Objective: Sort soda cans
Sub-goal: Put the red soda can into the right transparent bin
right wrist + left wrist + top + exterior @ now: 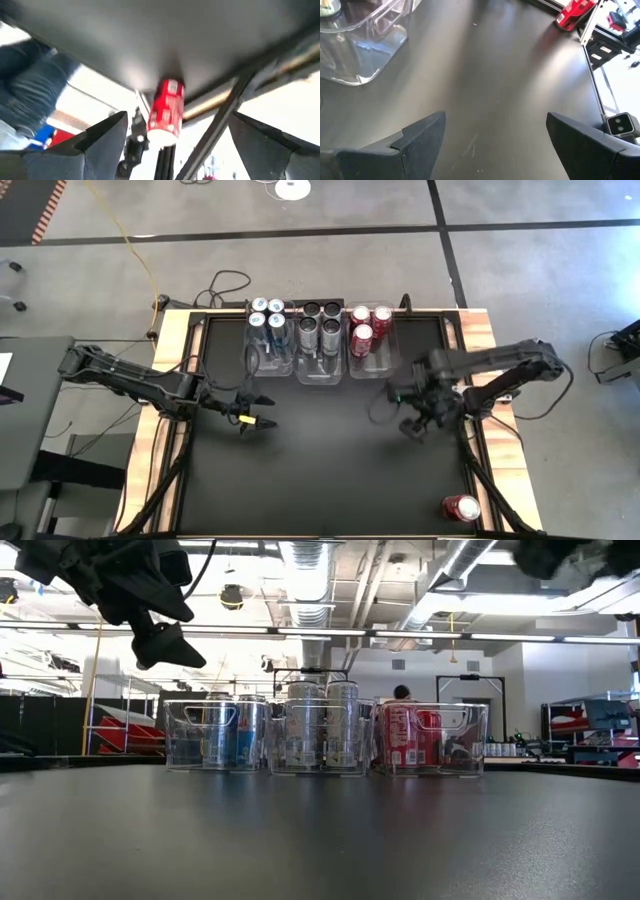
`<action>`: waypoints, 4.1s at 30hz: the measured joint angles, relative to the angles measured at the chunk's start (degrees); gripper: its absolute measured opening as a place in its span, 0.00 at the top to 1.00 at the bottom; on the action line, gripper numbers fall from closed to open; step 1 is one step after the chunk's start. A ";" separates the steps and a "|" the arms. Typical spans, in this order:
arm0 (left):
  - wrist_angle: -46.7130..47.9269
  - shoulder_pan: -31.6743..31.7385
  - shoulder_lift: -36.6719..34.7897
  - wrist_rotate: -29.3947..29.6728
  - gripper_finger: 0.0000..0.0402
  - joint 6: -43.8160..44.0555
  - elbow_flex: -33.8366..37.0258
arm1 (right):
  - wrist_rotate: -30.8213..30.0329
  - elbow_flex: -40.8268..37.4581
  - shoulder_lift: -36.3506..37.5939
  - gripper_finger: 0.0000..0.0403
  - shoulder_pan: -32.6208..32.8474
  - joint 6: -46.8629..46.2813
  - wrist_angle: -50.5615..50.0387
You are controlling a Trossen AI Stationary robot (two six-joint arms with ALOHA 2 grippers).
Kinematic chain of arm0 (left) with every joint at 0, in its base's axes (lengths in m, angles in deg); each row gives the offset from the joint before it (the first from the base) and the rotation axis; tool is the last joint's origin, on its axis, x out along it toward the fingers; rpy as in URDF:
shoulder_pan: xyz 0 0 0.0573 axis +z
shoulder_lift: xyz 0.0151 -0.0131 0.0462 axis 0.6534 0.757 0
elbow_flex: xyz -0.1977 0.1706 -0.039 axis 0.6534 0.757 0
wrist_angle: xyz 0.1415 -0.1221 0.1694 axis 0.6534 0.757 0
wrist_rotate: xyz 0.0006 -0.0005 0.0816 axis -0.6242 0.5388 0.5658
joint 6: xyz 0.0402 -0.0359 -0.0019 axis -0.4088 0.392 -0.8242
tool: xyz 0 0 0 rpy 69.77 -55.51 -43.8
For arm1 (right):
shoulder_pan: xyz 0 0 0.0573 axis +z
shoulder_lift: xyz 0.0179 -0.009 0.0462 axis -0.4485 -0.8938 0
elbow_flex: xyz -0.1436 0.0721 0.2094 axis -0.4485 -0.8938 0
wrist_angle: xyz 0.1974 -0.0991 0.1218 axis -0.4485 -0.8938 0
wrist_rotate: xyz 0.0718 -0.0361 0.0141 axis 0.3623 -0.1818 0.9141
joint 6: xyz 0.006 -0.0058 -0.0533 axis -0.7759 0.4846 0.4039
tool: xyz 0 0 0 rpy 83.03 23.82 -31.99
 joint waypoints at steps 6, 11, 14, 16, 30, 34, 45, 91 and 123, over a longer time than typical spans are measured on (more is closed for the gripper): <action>0.02 0.00 0.00 -0.96 0.15 -1.44 0.00 | 7.07 -5.62 -2.57 0.11 10.33 -4.83 0.91; 0.00 0.00 0.02 -1.00 0.15 -3.77 0.00 | 9.44 -7.60 -7.23 0.11 14.75 -1.73 3.92; -0.10 -0.02 0.02 -0.98 0.15 -3.85 0.00 | 11.88 -7.94 -10.85 0.11 16.84 1.89 6.00; -0.23 -0.25 0.02 -0.93 0.15 -3.79 0.00 | 12.17 -7.94 -13.17 0.10 18.16 3.42 7.07; -0.34 -5.33 0.02 3.44 0.15 -3.73 0.00 | 26.43 -7.90 -26.99 0.01 24.18 13.52 10.01; -0.37 -6.67 0.02 5.48 0.15 -3.66 0.00 | 26.76 -7.90 -30.57 0.02 26.67 14.48 9.60; -0.37 -7.10 0.02 6.19 0.15 -3.49 0.00 | 30.86 -9.22 -33.73 0.03 31.00 11.49 16.09; -0.39 -7.10 0.02 5.93 0.15 -2.39 0.02 | 27.36 3.02 -33.46 0.21 3.38 12.32 8.41; -0.33 -8.87 0.02 6.50 0.15 -1.40 0.04 | 22.77 1.80 -33.88 0.18 -26.40 14.10 11.59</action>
